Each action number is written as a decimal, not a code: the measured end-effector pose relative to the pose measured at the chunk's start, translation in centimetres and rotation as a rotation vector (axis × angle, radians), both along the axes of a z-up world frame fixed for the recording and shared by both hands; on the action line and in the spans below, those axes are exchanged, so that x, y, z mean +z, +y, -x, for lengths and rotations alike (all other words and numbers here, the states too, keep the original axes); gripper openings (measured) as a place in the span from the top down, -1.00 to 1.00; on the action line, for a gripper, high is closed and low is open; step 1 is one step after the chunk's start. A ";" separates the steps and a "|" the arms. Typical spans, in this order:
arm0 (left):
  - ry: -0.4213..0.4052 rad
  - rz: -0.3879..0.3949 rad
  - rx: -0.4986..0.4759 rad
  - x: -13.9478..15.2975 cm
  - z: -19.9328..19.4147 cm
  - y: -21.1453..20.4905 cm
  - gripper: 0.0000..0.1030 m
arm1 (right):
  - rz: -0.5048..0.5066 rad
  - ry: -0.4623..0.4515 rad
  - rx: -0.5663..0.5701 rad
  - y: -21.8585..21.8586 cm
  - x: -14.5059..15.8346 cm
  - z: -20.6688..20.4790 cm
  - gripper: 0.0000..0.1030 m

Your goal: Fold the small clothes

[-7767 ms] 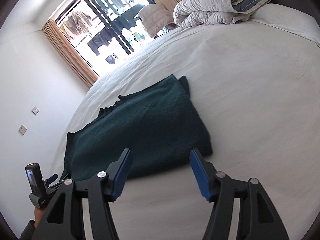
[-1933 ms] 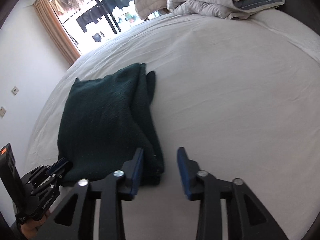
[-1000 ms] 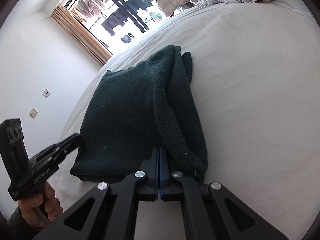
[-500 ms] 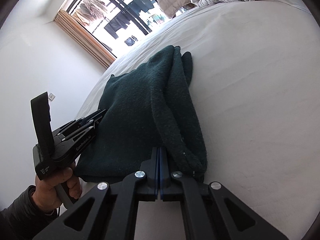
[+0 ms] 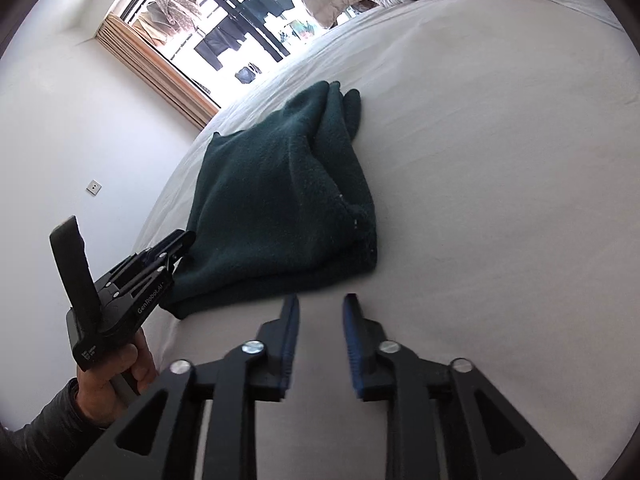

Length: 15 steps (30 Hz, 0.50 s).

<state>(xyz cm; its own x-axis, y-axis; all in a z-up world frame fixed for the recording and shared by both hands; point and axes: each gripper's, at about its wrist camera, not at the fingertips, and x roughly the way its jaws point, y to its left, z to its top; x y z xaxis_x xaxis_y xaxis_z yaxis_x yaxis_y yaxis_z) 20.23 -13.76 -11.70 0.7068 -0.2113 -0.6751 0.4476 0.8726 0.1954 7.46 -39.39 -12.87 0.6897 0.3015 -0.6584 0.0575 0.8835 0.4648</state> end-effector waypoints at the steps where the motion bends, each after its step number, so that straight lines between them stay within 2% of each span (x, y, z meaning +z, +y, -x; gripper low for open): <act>1: 0.024 0.027 0.000 0.0 0.3 0.5 0.36 | -0.012 -0.031 0.004 -0.1 0.8 0.3 0.09; 2: 0.075 0.056 0.006 -0.3 0.5 1.3 0.06 | -0.033 -0.063 0.007 -0.4 1.6 0.5 0.04; 3: 0.118 0.086 0.029 -0.5 0.4 2.0 -0.41 | -0.048 -0.088 0.006 -0.7 2.5 0.4 -0.01; 4: 0.141 0.149 0.058 -0.2 0.4 3.2 -0.48 | -0.055 -0.102 0.002 -1.0 3.2 0.0 -0.14; 5: 0.161 0.220 0.074 0.2 0.4 4.4 -0.48 | -0.056 -0.108 0.001 -1.3 3.7 -0.6 -0.23; 7: 0.218 0.360 0.124 1.0 -0.6 6.8 -0.54 | -0.054 -0.097 0.007 -2.0 4.4 -2.6 -0.24; 10: 0.295 0.487 0.148 1.8 -3.0 8.5 -0.54 | -0.082 -0.029 0.021 -2.8 4.2 -6.6 -0.24; 11: 0.320 0.503 0.146 1.9 -4.1 8.4 -0.54 | -0.082 -0.004 0.017 -3.1 3.9 -7.7 -0.24; 15: 0.415 0.489 0.097 1.4 -7.6 6.4 -0.55 | -0.165 0.072 0.000 -4.2 2.0 -12.0 -0.24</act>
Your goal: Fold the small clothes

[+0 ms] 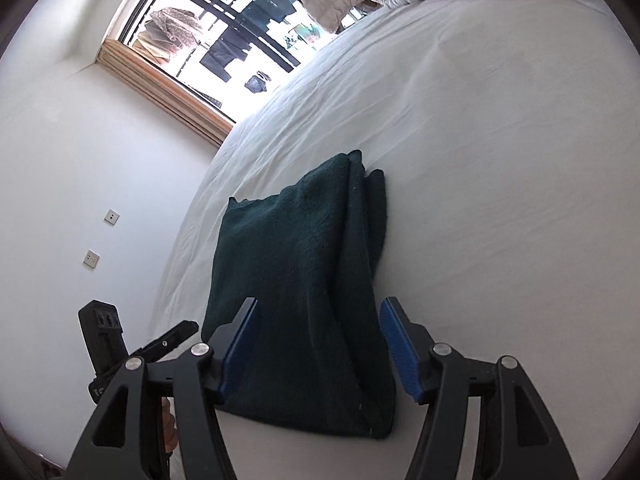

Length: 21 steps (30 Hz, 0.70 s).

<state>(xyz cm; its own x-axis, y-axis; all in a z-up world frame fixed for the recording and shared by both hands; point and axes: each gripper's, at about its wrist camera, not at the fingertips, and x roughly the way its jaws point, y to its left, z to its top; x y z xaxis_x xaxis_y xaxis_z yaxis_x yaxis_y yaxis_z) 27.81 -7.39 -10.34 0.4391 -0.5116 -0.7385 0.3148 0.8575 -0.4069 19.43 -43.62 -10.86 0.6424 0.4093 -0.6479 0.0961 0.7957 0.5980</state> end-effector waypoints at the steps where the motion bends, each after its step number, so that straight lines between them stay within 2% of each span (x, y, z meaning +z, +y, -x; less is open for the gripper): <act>1: 0.028 0.015 -0.011 -0.4 -0.7 -0.5 -0.54 | -0.023 0.020 0.002 -0.2 -0.7 -0.8 -0.24; 4: 0.078 0.011 -0.030 -1.9 -2.5 -1.2 -0.55 | -0.063 0.074 0.018 0.0 -2.6 -3.2 -0.24; 7: 0.088 0.062 -0.017 -3.1 -3.3 -1.3 -0.54 | -0.104 0.058 0.048 0.5 -3.3 -4.6 -0.24; 9: 0.090 0.074 -0.014 -3.6 -3.9 -1.5 -0.53 | -0.110 0.070 0.050 0.9 -3.8 -5.9 -0.17; 11: 0.083 0.066 -0.037 -3.8 -4.1 -2.1 -0.32 | -0.074 0.091 0.058 1.7 -4.1 -6.4 0.15; 12: 0.099 0.082 -0.050 -4.0 -4.4 -2.3 -0.15 | -0.044 0.098 0.062 2.3 -3.9 -6.5 0.18; 14: 0.111 0.089 -0.044 -4.1 -4.8 -2.5 -0.05 | 0.053 0.093 0.073 3.7 -3.2 -6.2 0.32; 17: 0.088 0.078 -0.049 -3.7 -4.4 -2.7 0.15 | 0.194 0.073 0.075 6.3 -1.5 -5.2 0.41; 19: 0.071 0.079 -0.048 -3.0 -3.7 -2.4 0.26 | 0.236 0.037 0.076 7.9 -0.2 -4.0 0.43; 21: 0.059 0.074 -0.040 -2.2 -2.6 -1.6 0.28 | 0.249 0.007 0.086 9.6 1.1 -2.6 0.44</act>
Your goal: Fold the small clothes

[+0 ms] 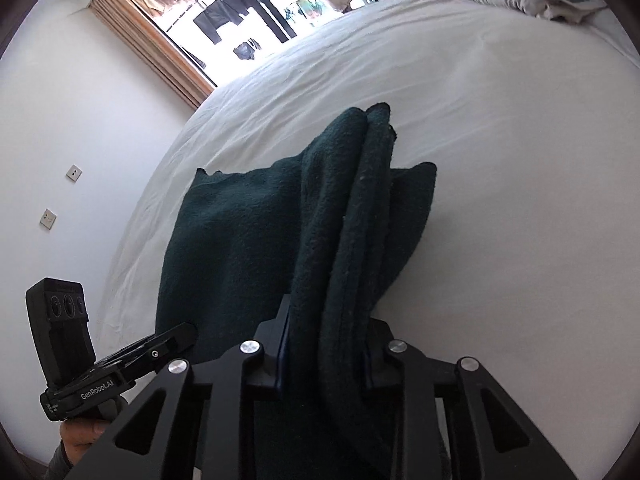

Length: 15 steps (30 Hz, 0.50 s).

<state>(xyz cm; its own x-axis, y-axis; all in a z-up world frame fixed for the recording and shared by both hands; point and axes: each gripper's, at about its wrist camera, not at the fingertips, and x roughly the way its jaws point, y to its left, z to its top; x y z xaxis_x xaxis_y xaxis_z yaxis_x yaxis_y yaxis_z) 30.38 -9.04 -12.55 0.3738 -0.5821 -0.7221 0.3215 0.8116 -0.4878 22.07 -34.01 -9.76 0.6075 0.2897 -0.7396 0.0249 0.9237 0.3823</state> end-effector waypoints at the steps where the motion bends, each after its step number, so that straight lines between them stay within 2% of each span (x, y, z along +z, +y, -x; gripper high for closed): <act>1: -0.015 -0.009 0.001 0.5 0.8 0.6 0.28 | 0.004 -0.009 0.012 0.9 0.5 0.7 0.45; 9: -0.092 -0.027 0.098 4.9 6.9 9.9 0.29 | -0.044 -0.046 0.160 9.7 2.2 5.1 0.47; 15: -0.104 -0.070 0.157 6.0 8.4 15.6 0.29 | -0.052 -0.039 0.227 14.6 2.1 4.5 0.48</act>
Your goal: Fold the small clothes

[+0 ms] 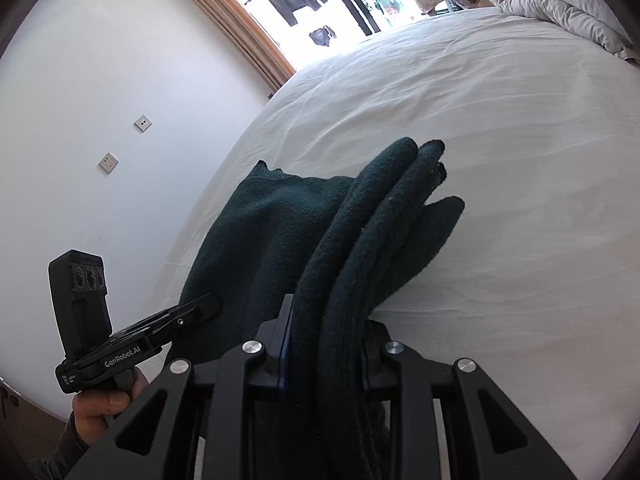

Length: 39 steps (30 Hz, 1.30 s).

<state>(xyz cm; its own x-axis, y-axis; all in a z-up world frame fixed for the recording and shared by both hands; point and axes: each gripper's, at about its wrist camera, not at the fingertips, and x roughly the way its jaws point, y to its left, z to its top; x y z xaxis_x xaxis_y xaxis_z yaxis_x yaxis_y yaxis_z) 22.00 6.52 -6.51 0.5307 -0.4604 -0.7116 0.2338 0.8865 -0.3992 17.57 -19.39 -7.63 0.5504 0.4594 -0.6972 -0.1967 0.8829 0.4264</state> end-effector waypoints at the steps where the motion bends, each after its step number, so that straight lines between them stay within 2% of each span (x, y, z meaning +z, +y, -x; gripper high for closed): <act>1: -0.002 -0.001 0.009 0.2 0.1 1.2 0.29 | 0.006 -0.004 0.007 0.6 0.2 -0.3 0.48; 6: -0.045 -0.019 0.015 1.7 -1.4 3.9 0.28 | -0.005 -0.025 0.006 0.6 1.2 -2.5 0.48; 13: -0.047 -0.027 0.027 2.2 -7.6 3.3 0.28 | 0.010 -0.033 -0.008 0.5 1.3 -7.6 0.48; 17: -0.052 -0.069 0.031 0.6 -10.5 1.3 0.28 | -0.004 -0.010 -0.021 -0.7 0.0 -10.4 0.48; 23: -0.018 -0.136 0.039 -4.0 -13.8 0.0 0.23 | -0.055 0.094 -0.071 -4.2 -5.0 -13.5 0.46; 25: -0.031 -0.136 0.048 -4.9 -13.9 0.1 0.07 | -0.095 0.107 -0.088 -5.3 -6.6 -13.4 0.34; 26: -0.040 -0.142 0.050 -5.2 -13.9 0.1 0.03 | -0.109 0.102 -0.091 -5.7 -7.3 -13.2 0.16; 30: -0.064 -0.178 0.073 -6.1 -13.8 0.2 -0.33 | -0.210 0.065 -0.099 -7.0 -8.3 -12.4 0.12; 34: -0.066 -0.169 0.088 -5.9 -13.2 -0.3 -0.37 | -0.160 0.052 -0.133 -6.9 -7.3 -11.2 -0.05; 39: -0.106 -0.238 0.104 -4.3 -11.1 -0.8 -0.36 | -0.108 0.008 -0.180 -6.9 -5.5 -7.7 -0.10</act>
<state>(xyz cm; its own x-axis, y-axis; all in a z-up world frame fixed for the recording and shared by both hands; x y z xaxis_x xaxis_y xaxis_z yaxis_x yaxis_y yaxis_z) 33.10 5.70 -10.79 0.6439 -0.2260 -0.7310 0.1663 0.9739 -0.1546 25.28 -26.28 -13.17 0.6248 0.4262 -0.6542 -0.0360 0.8527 0.5212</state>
